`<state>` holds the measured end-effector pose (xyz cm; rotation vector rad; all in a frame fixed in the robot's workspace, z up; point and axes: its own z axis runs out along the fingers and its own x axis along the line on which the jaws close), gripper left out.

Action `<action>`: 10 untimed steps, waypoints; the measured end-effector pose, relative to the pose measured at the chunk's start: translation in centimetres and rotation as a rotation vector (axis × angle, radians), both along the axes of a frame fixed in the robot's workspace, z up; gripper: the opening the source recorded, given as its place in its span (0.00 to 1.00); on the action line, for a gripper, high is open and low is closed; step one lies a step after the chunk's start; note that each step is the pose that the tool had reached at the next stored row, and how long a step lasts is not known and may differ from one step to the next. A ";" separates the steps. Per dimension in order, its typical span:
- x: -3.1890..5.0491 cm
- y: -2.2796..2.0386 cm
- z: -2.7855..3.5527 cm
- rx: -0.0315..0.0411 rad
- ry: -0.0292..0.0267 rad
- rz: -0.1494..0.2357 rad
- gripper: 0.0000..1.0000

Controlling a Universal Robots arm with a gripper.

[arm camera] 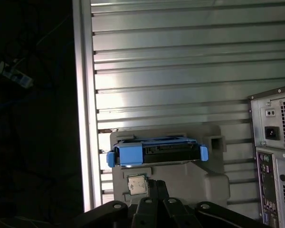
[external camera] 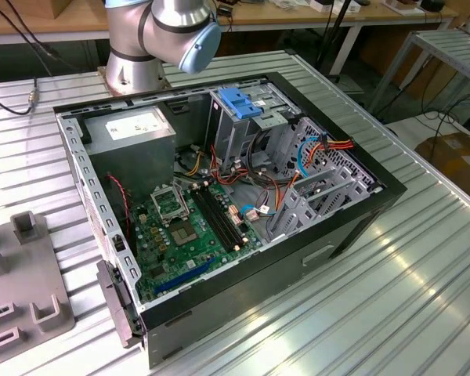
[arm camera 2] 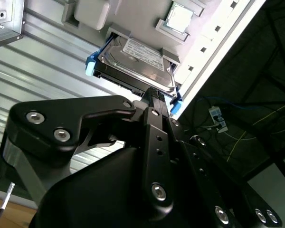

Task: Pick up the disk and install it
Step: 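Reach for the disk, then pick up the disk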

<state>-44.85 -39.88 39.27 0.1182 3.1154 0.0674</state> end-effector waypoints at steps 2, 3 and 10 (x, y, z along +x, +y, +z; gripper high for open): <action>-0.21 0.00 0.00 0.0000 0.0005 0.000 0.10; -0.26 0.00 -0.01 0.0001 0.0004 0.000 0.10; -0.38 0.01 -0.01 0.0001 0.0005 0.000 0.10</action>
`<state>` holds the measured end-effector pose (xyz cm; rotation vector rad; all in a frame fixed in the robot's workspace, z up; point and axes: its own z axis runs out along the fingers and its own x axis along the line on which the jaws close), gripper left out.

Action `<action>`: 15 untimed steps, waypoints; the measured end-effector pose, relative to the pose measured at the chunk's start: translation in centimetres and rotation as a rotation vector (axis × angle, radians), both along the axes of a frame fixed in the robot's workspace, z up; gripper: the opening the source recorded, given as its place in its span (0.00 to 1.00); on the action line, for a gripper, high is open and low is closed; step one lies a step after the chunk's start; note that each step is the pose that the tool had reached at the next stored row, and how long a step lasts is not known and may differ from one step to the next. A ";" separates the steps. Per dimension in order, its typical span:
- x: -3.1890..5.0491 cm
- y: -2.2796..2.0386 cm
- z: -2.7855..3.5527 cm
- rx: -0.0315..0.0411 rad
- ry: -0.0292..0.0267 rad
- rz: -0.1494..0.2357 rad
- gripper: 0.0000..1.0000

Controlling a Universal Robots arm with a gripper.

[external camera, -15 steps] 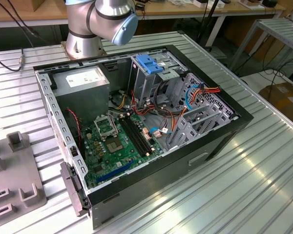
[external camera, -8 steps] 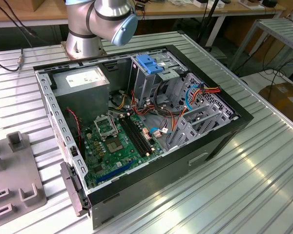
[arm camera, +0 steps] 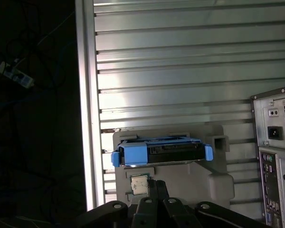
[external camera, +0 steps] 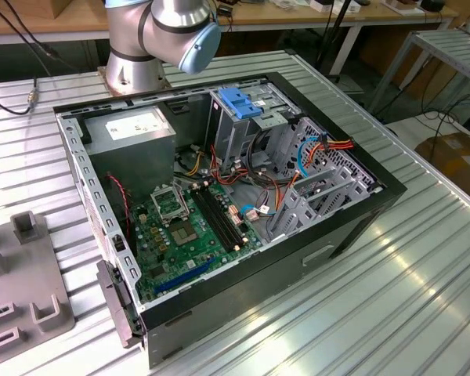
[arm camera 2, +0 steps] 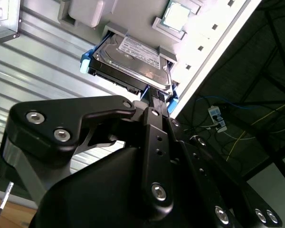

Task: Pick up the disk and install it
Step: 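Pick up the disk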

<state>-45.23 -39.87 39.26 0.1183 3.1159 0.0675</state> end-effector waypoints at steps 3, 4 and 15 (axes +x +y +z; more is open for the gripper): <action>-0.02 0.00 0.00 0.0000 0.0000 0.000 0.10; -0.02 0.00 0.00 0.0000 0.0000 0.000 0.10; -0.03 0.00 0.00 0.0000 0.0000 0.172 0.10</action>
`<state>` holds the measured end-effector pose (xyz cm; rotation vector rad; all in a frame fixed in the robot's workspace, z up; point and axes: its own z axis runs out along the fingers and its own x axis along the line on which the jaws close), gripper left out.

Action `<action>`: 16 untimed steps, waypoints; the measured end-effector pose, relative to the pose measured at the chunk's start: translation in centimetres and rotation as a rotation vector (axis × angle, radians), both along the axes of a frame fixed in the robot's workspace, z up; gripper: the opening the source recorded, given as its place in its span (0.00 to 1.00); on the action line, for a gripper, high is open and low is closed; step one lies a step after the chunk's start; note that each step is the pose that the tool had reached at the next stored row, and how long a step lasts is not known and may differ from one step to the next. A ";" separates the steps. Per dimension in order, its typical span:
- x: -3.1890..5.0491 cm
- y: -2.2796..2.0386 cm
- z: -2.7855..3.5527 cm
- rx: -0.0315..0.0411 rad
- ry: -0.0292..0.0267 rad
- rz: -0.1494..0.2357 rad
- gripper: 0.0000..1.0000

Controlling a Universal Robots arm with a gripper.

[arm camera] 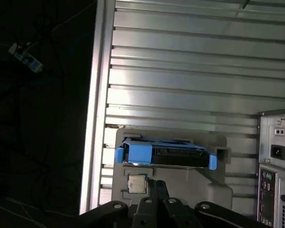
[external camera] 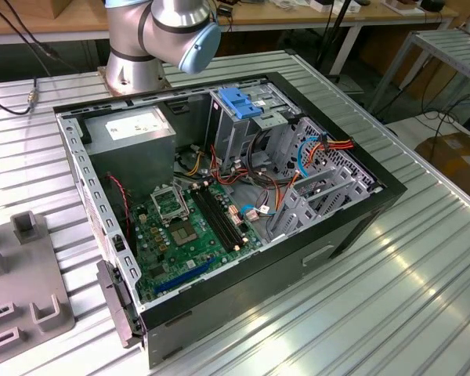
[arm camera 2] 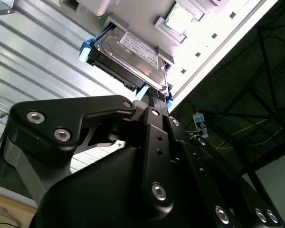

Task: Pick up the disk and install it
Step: 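Pick up the disk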

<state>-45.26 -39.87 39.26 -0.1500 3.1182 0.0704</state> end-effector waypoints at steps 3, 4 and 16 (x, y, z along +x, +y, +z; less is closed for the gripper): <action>0.00 0.00 0.00 0.0000 0.0000 0.080 0.10; 0.00 0.00 0.00 0.0000 0.0000 0.094 0.10; 0.00 0.00 0.00 0.0000 0.0000 0.340 0.10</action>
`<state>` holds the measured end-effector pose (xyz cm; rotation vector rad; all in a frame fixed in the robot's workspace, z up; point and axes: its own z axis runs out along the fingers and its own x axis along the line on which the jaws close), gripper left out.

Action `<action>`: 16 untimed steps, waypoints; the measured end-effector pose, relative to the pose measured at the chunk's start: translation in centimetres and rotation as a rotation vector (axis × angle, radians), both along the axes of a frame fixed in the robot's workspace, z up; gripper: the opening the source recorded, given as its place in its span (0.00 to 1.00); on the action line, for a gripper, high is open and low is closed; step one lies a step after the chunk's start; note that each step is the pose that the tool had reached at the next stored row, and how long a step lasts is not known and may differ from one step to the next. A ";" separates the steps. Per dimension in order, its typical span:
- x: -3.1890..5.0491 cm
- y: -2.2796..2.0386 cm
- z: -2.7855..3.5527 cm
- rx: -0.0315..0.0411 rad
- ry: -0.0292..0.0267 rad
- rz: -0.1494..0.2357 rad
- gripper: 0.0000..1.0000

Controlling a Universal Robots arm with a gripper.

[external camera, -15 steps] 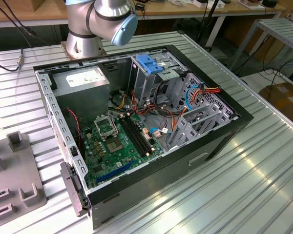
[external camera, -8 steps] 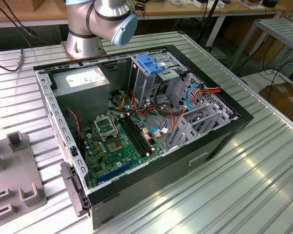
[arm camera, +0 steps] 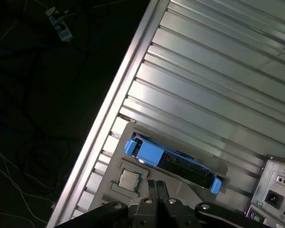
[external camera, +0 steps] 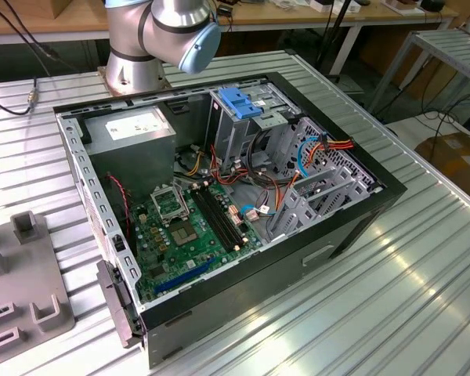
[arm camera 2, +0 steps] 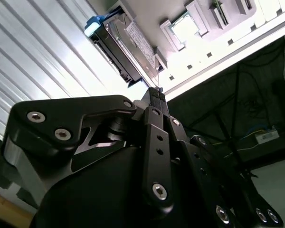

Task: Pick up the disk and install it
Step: 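Pick up the disk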

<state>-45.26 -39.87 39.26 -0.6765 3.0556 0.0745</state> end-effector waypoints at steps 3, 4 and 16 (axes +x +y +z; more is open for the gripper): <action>0.00 0.00 0.00 0.0000 0.0001 0.070 0.10; 0.00 0.00 0.00 0.0000 0.0000 0.085 0.10; 0.00 0.00 0.00 -0.0001 0.0001 0.278 0.10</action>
